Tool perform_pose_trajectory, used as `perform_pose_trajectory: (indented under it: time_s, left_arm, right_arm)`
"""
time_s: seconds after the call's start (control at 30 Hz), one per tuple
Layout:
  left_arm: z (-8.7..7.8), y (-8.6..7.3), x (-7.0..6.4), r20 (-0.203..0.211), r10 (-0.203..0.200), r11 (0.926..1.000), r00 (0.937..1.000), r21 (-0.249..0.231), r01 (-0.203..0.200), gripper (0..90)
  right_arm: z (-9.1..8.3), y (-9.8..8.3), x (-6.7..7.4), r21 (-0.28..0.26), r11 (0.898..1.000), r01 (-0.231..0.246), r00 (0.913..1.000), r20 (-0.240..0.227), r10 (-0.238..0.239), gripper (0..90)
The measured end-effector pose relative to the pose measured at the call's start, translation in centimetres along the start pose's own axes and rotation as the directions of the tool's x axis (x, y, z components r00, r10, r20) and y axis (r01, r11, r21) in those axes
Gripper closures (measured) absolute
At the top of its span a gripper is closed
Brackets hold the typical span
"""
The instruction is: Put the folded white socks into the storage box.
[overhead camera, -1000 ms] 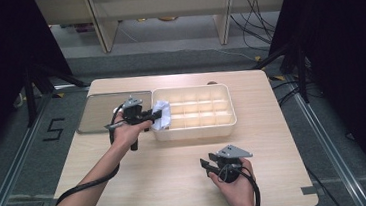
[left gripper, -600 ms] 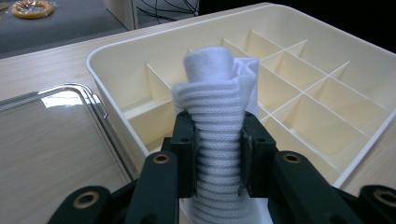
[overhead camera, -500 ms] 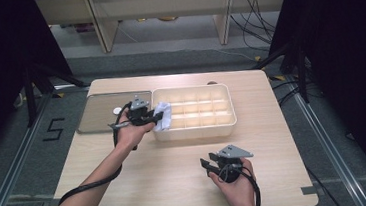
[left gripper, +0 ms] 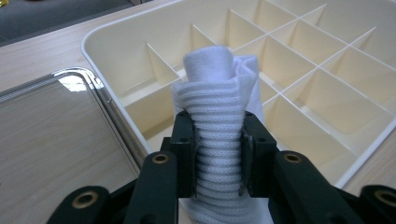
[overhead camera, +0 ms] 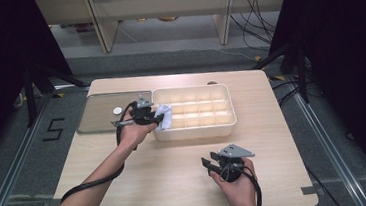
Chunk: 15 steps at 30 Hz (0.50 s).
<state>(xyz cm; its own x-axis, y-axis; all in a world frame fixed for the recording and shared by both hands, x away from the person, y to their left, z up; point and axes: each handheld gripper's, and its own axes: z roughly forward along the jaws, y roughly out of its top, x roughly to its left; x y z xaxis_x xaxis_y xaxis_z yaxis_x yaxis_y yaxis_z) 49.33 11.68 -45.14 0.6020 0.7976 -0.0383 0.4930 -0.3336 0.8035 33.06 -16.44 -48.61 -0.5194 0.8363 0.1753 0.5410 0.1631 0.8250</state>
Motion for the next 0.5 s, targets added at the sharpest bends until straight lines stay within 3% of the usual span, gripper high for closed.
perform_pose_trajectory:
  time_s: [0.37, 0.5]
  left_arm:
    - [0.28, 0.09, 0.24, -0.003, 0.021, 0.9983, 0.9998, 0.054, -0.020, 70.4]
    - [0.27, 0.12, 0.33, 0.006, 0.002, 0.9989, 1.0000, 0.048, -0.002, 69.2]
  right_arm:
    - [0.01, 0.04, -0.07, -0.002, 1.000, 0.011, 0.9999, -0.001, -0.011, 58.5]
    - [-0.06, 0.07, -0.08, 0.006, 1.000, 0.009, 1.0000, 0.001, -0.009, 58.2]
